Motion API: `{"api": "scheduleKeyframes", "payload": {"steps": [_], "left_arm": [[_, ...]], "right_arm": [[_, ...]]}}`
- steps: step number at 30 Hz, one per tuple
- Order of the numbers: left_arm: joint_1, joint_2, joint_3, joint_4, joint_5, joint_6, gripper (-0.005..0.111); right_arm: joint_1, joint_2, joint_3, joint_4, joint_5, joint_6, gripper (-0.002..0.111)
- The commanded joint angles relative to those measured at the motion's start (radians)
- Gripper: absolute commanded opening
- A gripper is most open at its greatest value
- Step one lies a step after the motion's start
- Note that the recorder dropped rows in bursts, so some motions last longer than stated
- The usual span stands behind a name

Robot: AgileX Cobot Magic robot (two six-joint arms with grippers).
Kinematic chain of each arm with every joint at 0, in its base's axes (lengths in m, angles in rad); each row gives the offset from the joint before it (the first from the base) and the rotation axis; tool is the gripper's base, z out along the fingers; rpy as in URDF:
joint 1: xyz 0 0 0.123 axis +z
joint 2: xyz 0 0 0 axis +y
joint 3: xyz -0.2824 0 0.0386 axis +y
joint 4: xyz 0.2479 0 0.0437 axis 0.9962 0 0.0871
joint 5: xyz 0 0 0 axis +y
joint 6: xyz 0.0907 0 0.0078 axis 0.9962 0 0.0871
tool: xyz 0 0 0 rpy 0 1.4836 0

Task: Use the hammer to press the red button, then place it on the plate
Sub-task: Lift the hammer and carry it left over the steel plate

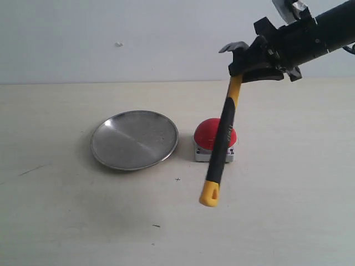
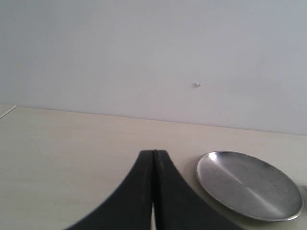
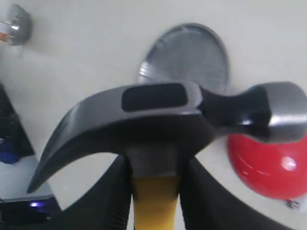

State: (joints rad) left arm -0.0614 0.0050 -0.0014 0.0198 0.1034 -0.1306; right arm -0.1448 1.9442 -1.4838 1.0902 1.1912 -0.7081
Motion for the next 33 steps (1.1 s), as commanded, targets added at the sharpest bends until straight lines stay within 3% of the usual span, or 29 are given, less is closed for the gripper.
{"api": "scheduleKeyframes", "payload": {"steps": [1, 8, 15, 18, 20, 23, 33], "left_arm": [[0.003, -0.005, 0.001, 0.002, -0.008, -0.001, 0.0], [0.003, -0.005, 0.001, 0.002, -0.008, -0.001, 0.0], [0.003, -0.005, 0.001, 0.012, -0.019, 0.001, 0.0], [0.003, -0.005, 0.001, 0.01, -0.177, -0.158, 0.0], [0.003, -0.005, 0.001, 0.01, -0.223, -0.293, 0.0], [0.003, -0.005, 0.001, 0.01, -0.3, -0.369, 0.0], [0.003, -0.005, 0.001, 0.014, -0.688, -0.348, 0.0]], "right_arm": [[0.0, -0.024, 0.118, 0.357, 0.003, -0.22, 0.0], [0.006, -0.024, 0.279, 0.541, 0.03, -0.44, 0.0], [0.028, -0.025, 0.29, 0.562, 0.03, -0.468, 0.0], [0.074, -0.025, 0.29, 0.586, 0.03, -0.487, 0.0], [0.092, -0.025, 0.29, 0.601, 0.03, -0.489, 0.0], [0.111, -0.025, 0.29, 0.632, 0.03, -0.502, 0.0], [0.122, -0.025, 0.29, 0.645, 0.03, -0.52, 0.0]]}}
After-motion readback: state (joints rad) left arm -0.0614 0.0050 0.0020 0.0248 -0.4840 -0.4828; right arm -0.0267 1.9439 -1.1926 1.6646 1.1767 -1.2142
